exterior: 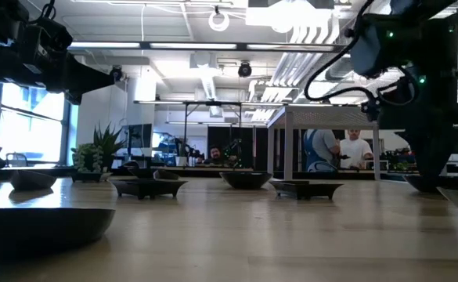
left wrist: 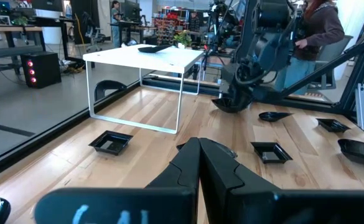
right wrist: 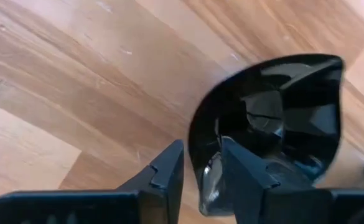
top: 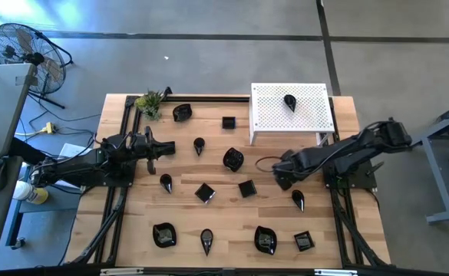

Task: Pick & Place Mini shaped plates
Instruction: Put the black leaf-shaped plate on the shelf

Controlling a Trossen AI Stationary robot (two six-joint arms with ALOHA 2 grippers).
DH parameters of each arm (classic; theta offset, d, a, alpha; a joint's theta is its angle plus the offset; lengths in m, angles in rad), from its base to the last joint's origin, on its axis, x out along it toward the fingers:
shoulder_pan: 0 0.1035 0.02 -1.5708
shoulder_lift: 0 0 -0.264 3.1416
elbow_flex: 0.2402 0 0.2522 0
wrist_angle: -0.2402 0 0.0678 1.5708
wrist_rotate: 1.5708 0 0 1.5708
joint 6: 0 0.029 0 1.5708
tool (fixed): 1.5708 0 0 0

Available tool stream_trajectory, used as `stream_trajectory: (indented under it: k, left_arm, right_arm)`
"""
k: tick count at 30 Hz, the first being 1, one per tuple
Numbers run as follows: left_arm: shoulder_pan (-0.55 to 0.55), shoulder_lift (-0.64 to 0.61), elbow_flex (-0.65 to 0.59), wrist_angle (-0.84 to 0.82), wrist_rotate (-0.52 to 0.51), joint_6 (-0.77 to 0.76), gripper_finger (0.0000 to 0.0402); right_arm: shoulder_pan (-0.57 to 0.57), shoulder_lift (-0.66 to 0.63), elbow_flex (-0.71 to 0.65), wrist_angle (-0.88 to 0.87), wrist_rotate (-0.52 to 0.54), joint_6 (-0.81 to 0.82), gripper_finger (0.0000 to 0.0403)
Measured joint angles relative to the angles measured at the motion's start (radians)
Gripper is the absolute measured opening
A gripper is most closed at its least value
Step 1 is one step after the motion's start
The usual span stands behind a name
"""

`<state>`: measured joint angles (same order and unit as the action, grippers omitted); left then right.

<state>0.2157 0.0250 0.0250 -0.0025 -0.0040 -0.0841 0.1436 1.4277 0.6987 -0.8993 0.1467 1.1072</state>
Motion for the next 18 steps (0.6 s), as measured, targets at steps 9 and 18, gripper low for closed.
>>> stream_trajectory:
  k: [9,18]
  left_arm:
    - [0.000,0.000,0.000,0.000,0.000,0.000,0.0001]
    - [0.000,0.000,0.000,0.000,0.000,0.000,0.0001]
  right_arm:
    - [0.000,0.059,0.000,0.006,0.001,-0.015,0.0052]
    - [0.003,0.007,0.008,0.004,-0.014,-0.012,0.0010]
